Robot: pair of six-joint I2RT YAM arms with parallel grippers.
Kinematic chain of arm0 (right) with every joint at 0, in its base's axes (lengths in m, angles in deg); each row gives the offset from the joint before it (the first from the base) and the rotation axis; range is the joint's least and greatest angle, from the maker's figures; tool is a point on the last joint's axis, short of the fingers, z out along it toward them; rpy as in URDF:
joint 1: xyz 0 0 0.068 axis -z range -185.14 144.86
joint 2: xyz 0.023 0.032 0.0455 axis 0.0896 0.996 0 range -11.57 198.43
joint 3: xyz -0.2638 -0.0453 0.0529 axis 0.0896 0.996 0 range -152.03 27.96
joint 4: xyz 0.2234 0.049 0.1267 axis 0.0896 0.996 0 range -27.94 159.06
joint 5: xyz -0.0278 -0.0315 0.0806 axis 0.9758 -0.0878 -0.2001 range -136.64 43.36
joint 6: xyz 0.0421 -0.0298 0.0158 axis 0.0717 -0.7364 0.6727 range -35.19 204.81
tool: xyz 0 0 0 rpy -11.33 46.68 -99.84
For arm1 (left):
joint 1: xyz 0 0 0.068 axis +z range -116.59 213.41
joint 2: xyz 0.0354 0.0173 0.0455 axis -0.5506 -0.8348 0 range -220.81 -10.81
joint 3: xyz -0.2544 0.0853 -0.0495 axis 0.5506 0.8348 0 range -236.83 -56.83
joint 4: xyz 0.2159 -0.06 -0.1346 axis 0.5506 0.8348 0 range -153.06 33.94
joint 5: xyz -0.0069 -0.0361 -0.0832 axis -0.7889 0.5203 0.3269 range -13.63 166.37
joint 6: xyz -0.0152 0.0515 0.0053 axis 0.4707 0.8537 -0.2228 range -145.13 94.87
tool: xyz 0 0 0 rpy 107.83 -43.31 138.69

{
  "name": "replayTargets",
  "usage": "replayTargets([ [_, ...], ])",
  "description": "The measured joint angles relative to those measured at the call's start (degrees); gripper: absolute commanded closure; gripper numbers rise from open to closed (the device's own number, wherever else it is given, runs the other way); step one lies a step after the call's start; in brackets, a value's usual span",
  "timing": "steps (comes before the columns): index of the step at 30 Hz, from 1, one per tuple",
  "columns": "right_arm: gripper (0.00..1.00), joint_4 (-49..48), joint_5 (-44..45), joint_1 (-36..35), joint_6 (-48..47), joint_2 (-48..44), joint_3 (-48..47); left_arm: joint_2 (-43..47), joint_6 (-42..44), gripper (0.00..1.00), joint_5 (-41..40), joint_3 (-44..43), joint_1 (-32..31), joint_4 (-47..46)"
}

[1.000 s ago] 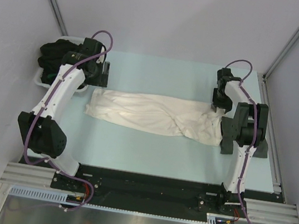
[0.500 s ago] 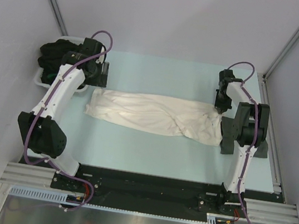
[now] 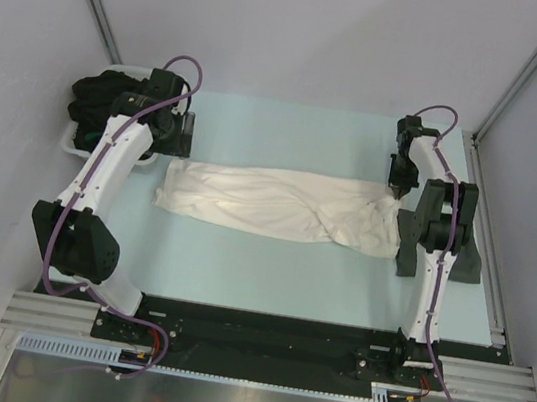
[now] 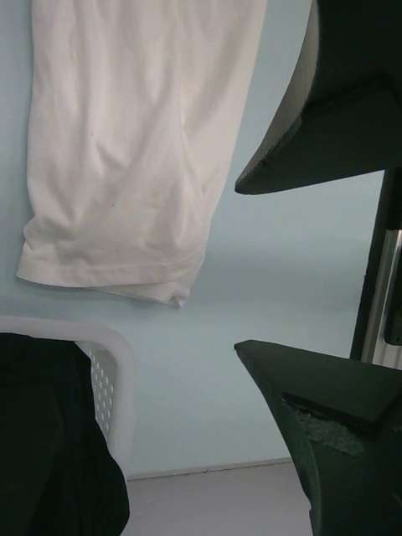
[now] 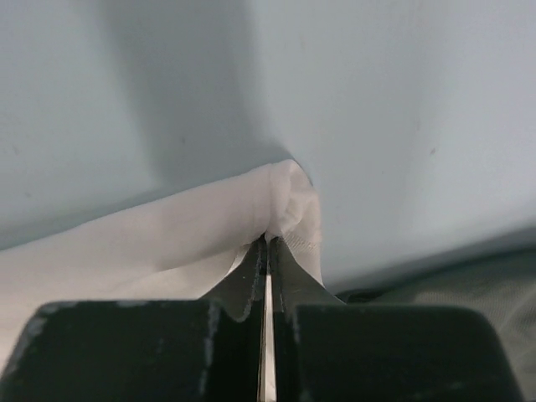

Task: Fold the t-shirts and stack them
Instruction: Rotate the tshirt 75degrees

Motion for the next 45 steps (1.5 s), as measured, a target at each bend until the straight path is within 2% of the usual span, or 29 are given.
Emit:
replayTargets([
  [8,1.00,4.31,-0.50,0.55,-0.66,6.88,-12.35,0.00,-0.09,0.24,-0.70,0.11,0.00,0.17],
  [17,1.00,3.85,-1.46,0.35,-1.18,10.88,-19.67,0.00,-0.57,0.23,-0.68,0.11,0.00,0.28],
  [28,1.00,-10.51,-4.46,-1.66,-2.01,14.56,-24.33,1.70,-2.54,0.19,2.40,5.55,0.00,-0.33],
  [30,1.00,-13.14,-4.98,-2.40,-2.12,15.30,-24.96,3.15,-2.95,0.14,3.80,6.95,0.00,-0.37],
  [31,1.00,-14.47,-5.20,-2.82,-2.27,15.78,-25.42,3.78,-3.06,0.01,4.33,7.32,0.00,-0.42],
  [39,1.00,-21.09,-5.40,-5.22,-3.93,17.57,-27.19,8.92,-3.67,0.01,7.82,10.91,0.00,-1.62],
  [45,1.00,-23.54,-4.13,-4.35,-5.92,17.64,-26.69,9.01,-4.00,0.01,8.92,11.30,0.00,-1.81],
])
